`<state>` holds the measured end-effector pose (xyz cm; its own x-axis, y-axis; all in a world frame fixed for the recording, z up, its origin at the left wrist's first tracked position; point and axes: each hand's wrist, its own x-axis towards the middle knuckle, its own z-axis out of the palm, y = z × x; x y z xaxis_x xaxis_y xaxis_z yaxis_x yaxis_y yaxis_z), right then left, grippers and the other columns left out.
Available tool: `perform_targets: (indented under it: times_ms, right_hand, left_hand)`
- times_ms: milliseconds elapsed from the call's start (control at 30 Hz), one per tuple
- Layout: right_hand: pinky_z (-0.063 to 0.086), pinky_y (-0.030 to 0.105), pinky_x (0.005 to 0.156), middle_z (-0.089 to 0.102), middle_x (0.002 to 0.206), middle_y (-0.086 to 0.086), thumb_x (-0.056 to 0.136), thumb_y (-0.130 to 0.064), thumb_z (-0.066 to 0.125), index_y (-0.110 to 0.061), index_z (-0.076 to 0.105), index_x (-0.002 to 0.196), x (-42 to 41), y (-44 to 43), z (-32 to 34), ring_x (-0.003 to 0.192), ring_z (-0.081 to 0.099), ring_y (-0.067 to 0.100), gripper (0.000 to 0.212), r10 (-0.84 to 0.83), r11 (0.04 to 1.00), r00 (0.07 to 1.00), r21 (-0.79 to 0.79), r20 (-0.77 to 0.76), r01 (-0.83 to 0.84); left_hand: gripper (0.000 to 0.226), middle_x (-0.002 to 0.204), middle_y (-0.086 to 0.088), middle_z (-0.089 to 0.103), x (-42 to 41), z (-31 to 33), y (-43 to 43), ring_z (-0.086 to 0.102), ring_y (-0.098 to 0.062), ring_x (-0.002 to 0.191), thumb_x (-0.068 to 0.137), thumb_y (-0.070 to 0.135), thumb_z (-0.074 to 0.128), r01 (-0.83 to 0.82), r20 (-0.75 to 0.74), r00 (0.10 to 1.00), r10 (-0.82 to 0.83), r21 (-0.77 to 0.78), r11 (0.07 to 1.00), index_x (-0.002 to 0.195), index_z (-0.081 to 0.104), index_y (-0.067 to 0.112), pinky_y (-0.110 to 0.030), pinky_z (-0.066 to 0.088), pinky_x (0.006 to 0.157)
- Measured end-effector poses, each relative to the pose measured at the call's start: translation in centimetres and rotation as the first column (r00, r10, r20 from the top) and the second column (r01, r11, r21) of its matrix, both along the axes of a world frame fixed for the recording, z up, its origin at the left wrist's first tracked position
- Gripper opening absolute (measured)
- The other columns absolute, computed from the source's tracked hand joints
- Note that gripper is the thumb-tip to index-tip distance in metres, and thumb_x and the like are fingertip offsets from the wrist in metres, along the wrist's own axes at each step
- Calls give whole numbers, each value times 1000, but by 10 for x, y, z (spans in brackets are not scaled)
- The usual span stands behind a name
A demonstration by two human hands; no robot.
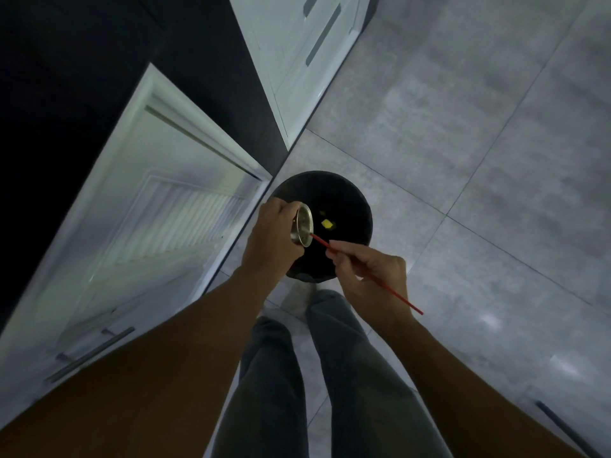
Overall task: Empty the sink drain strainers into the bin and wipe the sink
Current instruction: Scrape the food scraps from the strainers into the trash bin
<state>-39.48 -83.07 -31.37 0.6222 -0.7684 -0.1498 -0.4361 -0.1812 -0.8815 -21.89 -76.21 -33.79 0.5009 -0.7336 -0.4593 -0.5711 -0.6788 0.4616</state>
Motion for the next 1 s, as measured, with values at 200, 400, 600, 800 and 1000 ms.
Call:
perform_targets:
  times_ms: [200, 400, 600, 800, 1000]
  right_hand:
    - [58, 15, 81, 70, 98, -21, 95, -7, 65, -21, 73, 112, 15, -4, -6, 85, 68, -7, 23, 22, 1000, 999, -2, -29, -22]
    - [59, 17, 82, 68, 97, -24, 95, -10, 66, -21, 74, 112, 4, 0, -6, 84, 68, -6, 21, -48, 996, 998, -81, -44, 44]
    - [59, 21, 86, 75, 104, -11, 95, -12, 66, -20, 75, 112, 11, 8, -3, 90, 70, -3, 21, 3, 998, 999, -64, -53, -7]
    - [59, 17, 79, 70, 89, -22, 94, -8, 66, -20, 74, 109, 6, -1, -1, 78, 70, -2, 21, -99, 995, 993, -36, -61, 97]
    - [61, 24, 80, 76, 99, -9, 93, -10, 68, -16, 76, 109, 0, -2, 5, 86, 72, 0, 19, -85, 996, 996, -39, -41, 84]
  left_hand:
    - [76, 132, -8, 47, -1, -1, -2, 44, -21, 123, 72, 15, 84, 29, -18, 999, -29, -7, 1000, 139, 48, 13, -29, 48, 95]
    - [79, 134, -9, 46, 0, -2, -4, 44, -23, 125, 73, 19, 85, 20, 12, 1000, -20, 11, 1000, 141, 46, 14, -27, 45, 93]
    - [80, 132, -8, 46, -5, -4, -6, 45, -23, 124, 71, 20, 87, -5, 5, 1000, 5, -5, 1000, 140, 47, 14, -33, 51, 96]
    - [80, 131, -9, 46, -3, -5, -2, 45, -23, 122, 71, 20, 86, 23, 32, 999, -23, 5, 1000, 140, 47, 14, -25, 44, 90]
    - [83, 133, -8, 44, -2, -2, 1, 42, -22, 125, 71, 18, 86, 13, 8, 1000, -14, 37, 999, 142, 45, 16, -36, 52, 98]
